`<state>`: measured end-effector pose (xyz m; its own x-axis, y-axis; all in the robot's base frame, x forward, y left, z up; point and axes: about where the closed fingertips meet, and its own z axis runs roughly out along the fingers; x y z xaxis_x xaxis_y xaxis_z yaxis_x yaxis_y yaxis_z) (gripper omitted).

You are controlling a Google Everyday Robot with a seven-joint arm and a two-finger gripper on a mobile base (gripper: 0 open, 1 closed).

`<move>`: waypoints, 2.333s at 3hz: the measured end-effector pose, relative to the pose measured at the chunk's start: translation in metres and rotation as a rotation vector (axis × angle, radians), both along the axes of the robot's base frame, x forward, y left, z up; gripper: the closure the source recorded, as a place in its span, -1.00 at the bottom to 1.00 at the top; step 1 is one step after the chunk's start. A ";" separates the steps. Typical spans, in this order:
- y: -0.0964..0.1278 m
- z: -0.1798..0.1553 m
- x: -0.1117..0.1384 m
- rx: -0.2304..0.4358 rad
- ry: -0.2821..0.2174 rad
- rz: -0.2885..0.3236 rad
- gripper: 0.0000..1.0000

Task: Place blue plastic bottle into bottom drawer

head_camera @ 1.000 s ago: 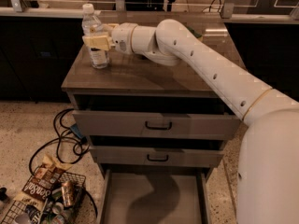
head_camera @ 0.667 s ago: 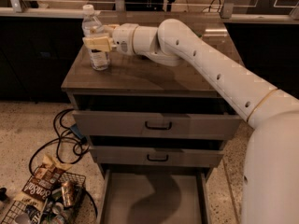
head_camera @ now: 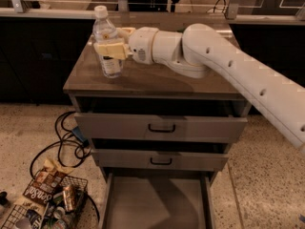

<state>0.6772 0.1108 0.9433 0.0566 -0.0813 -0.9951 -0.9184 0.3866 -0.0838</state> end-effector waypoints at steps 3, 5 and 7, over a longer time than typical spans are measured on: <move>-0.082 -0.026 -0.136 -0.020 0.019 -0.091 1.00; -0.132 -0.126 -0.206 -0.028 0.037 -0.076 1.00; -0.131 -0.144 -0.200 -0.049 0.058 -0.061 1.00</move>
Offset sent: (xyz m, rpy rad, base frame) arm -0.1485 -0.1042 -0.0186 -0.0142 0.0249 -0.1338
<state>0.4775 -0.0201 0.7996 -0.0080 -0.1311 -0.9913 -0.8972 0.4388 -0.0508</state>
